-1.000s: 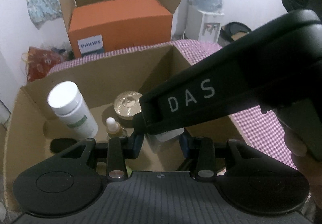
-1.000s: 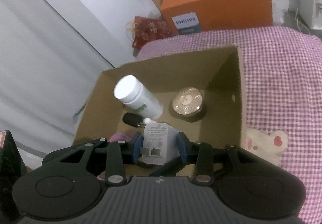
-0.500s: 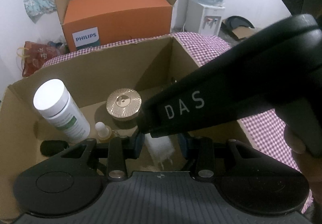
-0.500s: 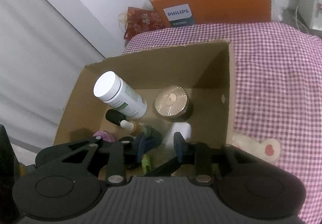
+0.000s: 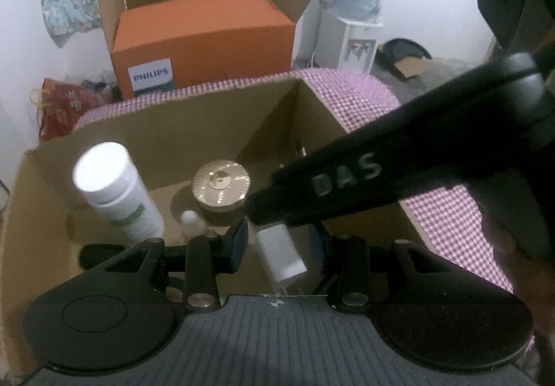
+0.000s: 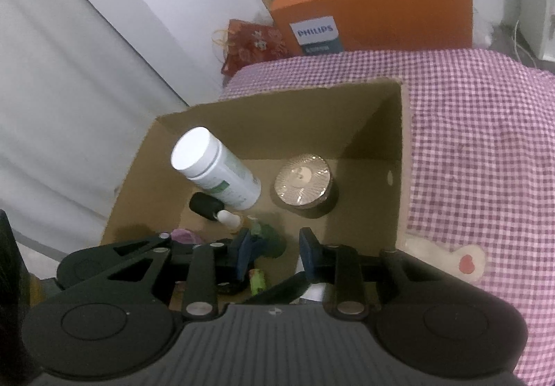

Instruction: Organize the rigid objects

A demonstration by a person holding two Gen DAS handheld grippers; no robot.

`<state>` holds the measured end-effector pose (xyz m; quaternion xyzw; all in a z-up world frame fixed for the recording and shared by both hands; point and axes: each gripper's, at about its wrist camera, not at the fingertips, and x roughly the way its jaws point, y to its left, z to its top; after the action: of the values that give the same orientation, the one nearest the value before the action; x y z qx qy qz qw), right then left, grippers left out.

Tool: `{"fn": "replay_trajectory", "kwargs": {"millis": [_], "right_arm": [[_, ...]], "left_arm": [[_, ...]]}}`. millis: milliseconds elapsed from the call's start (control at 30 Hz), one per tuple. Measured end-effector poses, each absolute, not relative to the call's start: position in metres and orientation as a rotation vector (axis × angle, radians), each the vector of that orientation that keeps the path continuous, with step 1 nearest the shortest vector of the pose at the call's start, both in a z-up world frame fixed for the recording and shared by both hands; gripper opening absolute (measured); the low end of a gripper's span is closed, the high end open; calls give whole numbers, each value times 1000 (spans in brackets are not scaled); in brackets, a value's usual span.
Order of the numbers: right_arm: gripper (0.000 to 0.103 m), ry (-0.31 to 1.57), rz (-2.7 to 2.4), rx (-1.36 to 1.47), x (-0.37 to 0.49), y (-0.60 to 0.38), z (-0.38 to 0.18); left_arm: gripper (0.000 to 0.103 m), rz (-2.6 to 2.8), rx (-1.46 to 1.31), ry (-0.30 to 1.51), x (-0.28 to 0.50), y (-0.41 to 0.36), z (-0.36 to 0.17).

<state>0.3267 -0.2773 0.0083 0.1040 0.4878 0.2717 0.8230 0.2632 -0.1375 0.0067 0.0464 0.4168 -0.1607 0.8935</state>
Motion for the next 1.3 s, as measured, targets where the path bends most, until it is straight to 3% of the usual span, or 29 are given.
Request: {"fn": "replay_trajectory", "kwargs": {"millis": [133,233,300,433,633,733,800,867,1033,1300], "right_arm": [[41,995,583,166,315,-273,25],[66,964,584,114,310,-265,36],[72,944,587,78,308,-259,41],[100,940,596,44,307,-247,44],[103,949,592,30,310,-233,44],[97,946,611,21,311,-227,43],[85,973,608,12,316,-222,38],[65,1004,605,15,321,-219,33],[51,1049,608,1,328,-211,18],[25,1078,619,-5,344,-201,1]], "left_arm": [[41,-337,49,805,245,-112,24],[42,-315,37,777,236,-95,28],[43,-306,42,777,232,-89,26],[47,-285,66,802,232,-82,14],[54,-264,97,798,235,-80,1],[54,-257,100,789,236,-78,-3],[54,-258,86,790,236,-76,-4],[54,-257,78,786,236,-77,-5],[50,-270,89,776,242,-85,-4],[29,-279,75,836,263,-94,-11]]}}
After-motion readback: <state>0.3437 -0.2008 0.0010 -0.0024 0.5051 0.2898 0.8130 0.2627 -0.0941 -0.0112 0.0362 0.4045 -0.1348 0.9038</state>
